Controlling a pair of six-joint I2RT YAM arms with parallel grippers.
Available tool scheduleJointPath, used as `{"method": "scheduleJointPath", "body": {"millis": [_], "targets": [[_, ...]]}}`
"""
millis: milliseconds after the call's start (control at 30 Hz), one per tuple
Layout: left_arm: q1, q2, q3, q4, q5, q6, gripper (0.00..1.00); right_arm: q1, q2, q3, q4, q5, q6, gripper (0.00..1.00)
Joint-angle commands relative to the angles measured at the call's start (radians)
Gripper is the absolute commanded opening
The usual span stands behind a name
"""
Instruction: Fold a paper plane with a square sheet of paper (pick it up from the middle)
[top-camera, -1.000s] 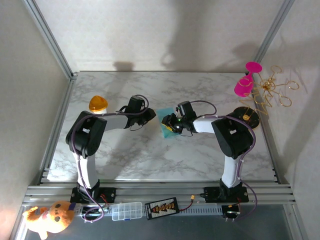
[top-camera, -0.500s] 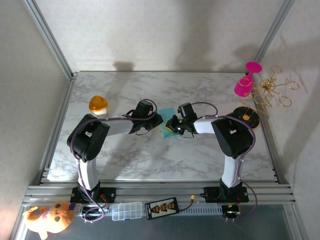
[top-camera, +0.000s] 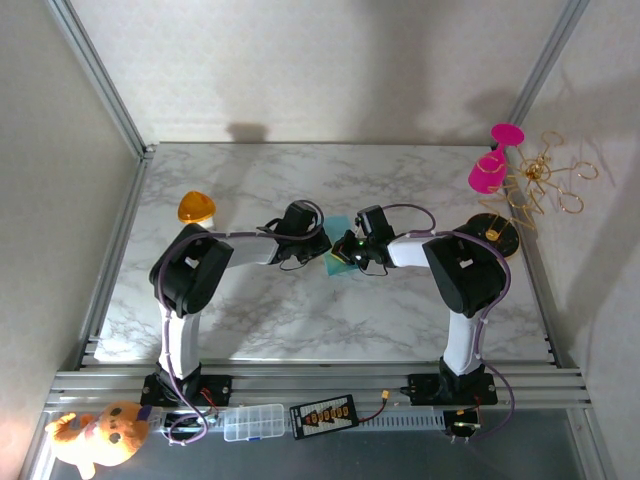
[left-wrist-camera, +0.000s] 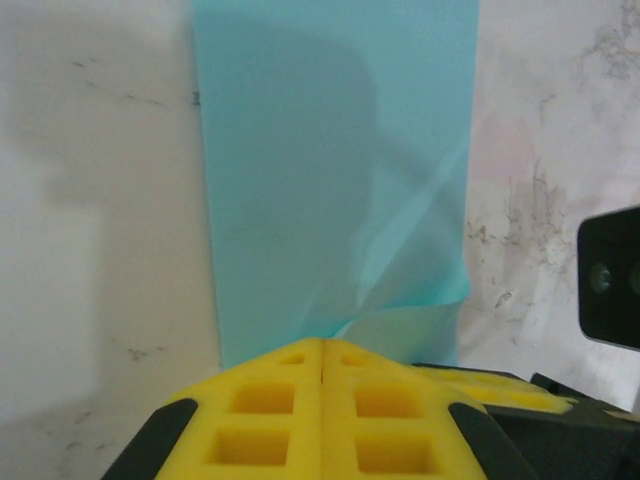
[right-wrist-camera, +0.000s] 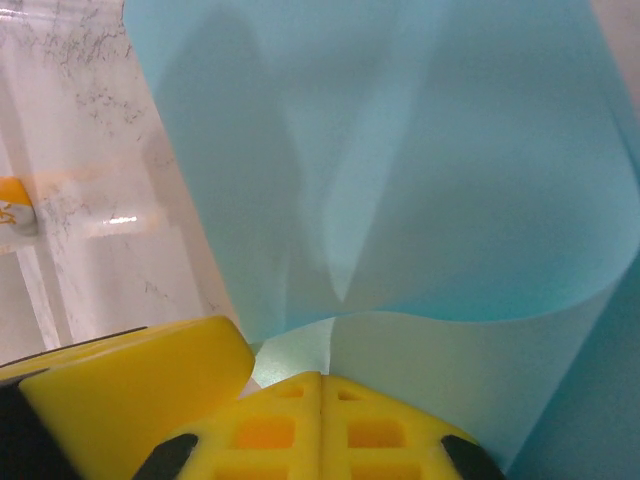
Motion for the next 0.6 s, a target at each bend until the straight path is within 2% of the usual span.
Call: {"method": "scheduleJointPath", "body": {"millis": [0, 367, 567], "targets": [[-0.012, 0.027, 0.026, -0.068, -0.052, 0.024, 0.01, -0.004, 0.043, -0.023, -0.138, 0.061, -0.017, 0.00], [-0.016, 0.043, 0.034, -0.113, -0.087, 0.043, 0.00, -0.005, 0.013, -0.001, -0.110, 0.019, -0.032, 0.00], [-0.016, 0.053, 0.040, -0.136, -0.095, 0.075, 0.00, -0.032, -0.082, 0.009, -0.047, -0.021, -0.096, 0.02]]}}
